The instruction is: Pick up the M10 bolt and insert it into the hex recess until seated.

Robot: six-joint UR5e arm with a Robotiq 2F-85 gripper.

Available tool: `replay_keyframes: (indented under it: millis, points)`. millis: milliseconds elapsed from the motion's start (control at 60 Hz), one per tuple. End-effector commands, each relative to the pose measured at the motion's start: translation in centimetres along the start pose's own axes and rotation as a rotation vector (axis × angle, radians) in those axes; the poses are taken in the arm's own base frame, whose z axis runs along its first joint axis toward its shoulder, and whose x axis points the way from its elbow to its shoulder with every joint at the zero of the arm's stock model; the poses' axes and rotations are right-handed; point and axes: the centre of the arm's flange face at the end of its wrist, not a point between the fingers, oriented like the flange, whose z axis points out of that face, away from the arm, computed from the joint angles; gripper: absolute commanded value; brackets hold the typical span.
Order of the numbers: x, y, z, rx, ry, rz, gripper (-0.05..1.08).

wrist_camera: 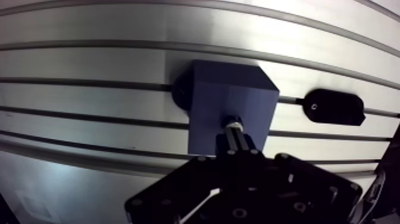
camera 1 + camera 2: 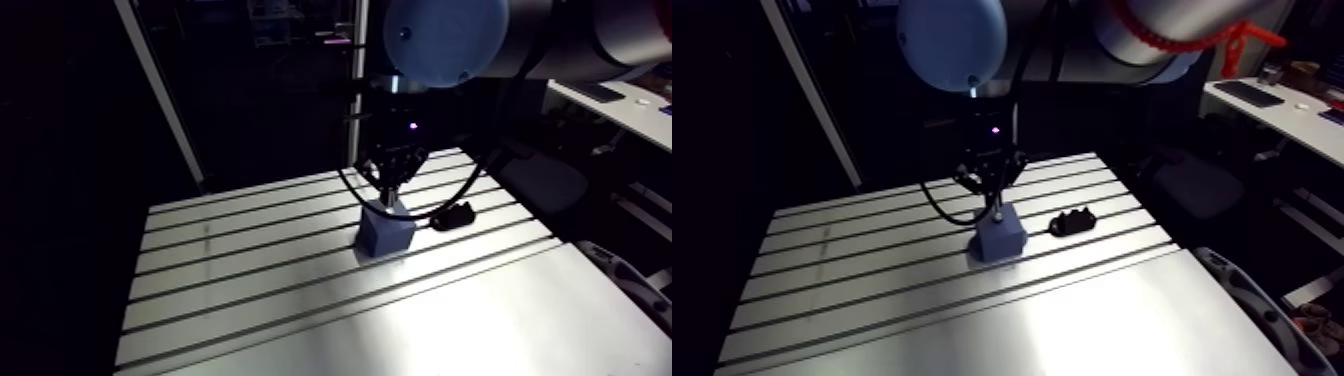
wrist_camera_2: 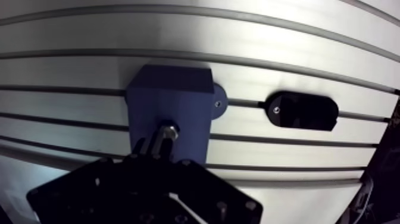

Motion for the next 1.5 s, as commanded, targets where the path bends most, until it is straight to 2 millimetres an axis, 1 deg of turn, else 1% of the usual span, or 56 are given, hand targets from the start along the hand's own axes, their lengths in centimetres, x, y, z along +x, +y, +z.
replay_keyframes:
  millis: [17,350,550,1150,1267,1500]
  points:
    - [0.0,0.1,0.0,-0.003,-0.003,-0.007,1.08]
    - [-0.1,0.0,0.4,-0.002,-0.006,-0.006,1.08]
    - [-0.1,0.4,0.4,-0.011,0.01,-0.002,1.08]
    - [-0.2,0.3,1.0,-0.005,0.003,-0.004,1.08]
    - [-0.2,0.7,1.1,-0.01,0.014,0.001,1.08]
    - [-0.3,0.7,1.8,-0.004,0.004,-0.001,1.08]
